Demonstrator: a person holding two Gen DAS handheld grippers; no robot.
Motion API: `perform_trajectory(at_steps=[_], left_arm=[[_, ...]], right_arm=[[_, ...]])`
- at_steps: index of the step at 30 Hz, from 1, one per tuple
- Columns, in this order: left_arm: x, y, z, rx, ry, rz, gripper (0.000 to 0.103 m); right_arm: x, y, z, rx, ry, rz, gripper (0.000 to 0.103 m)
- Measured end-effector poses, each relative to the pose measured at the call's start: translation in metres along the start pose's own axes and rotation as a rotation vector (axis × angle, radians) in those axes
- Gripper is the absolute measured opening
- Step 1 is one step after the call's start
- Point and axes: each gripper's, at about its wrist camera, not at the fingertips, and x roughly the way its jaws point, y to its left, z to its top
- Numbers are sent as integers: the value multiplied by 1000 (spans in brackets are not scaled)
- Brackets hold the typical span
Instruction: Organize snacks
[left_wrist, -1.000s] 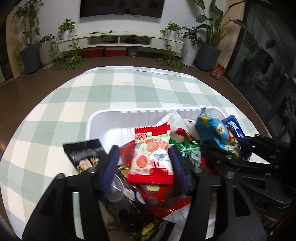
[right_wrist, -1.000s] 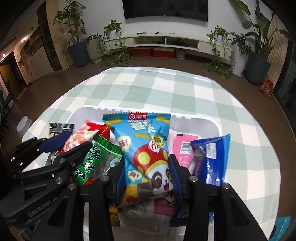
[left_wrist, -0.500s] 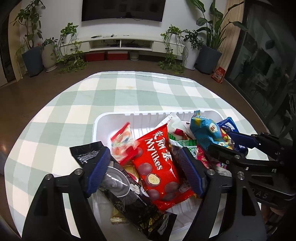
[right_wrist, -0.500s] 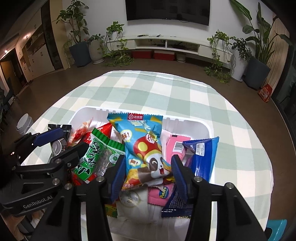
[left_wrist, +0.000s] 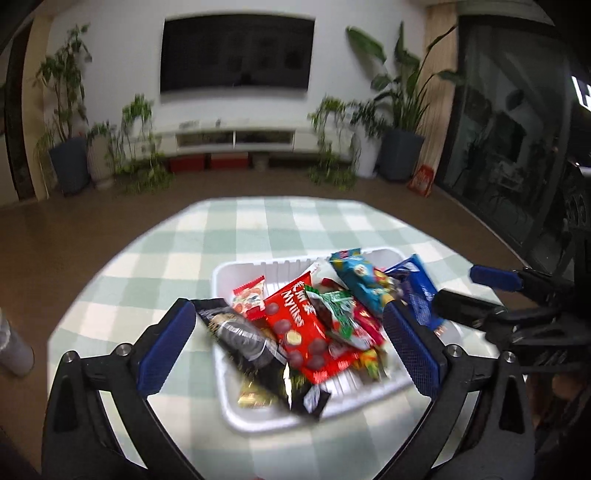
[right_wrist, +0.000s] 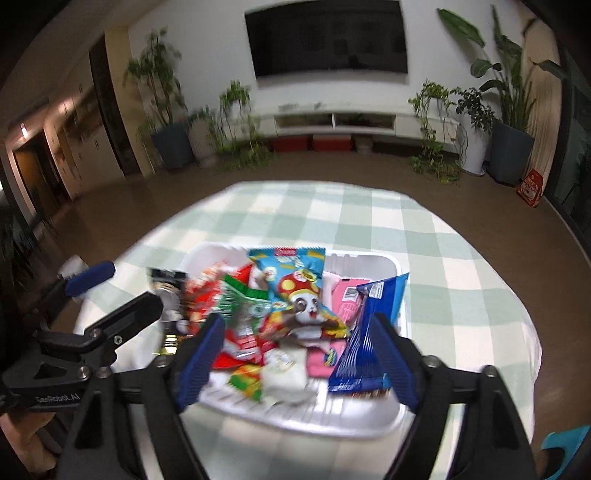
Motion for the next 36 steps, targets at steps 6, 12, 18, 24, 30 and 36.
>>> perform_trajectory(at_steps=[6,12,18,24,30,36], left_arm=[[-93,-16,-58,-1,-66,-40,103],[-171,-29,-112,-134,-105,60,103],[-216,-46,-133,-111,-82,72,103],[-264,-59,-142,-134,-128,63,103],[-294,-84,-152,-77,-73,139,103],[-301,-98,-178,-85,91,280,103]], right_arm=[[-62,-1,-52,114,-122,71,103],[-116,14,-113,174,-193,44,103],[-187,35,-145,136,-350,-30,103],[-241,55,-167,58,-426,-111,103],[-266,63,-184,57,-398,-129,103],[-287,70,-200,49,-356,-177,103]])
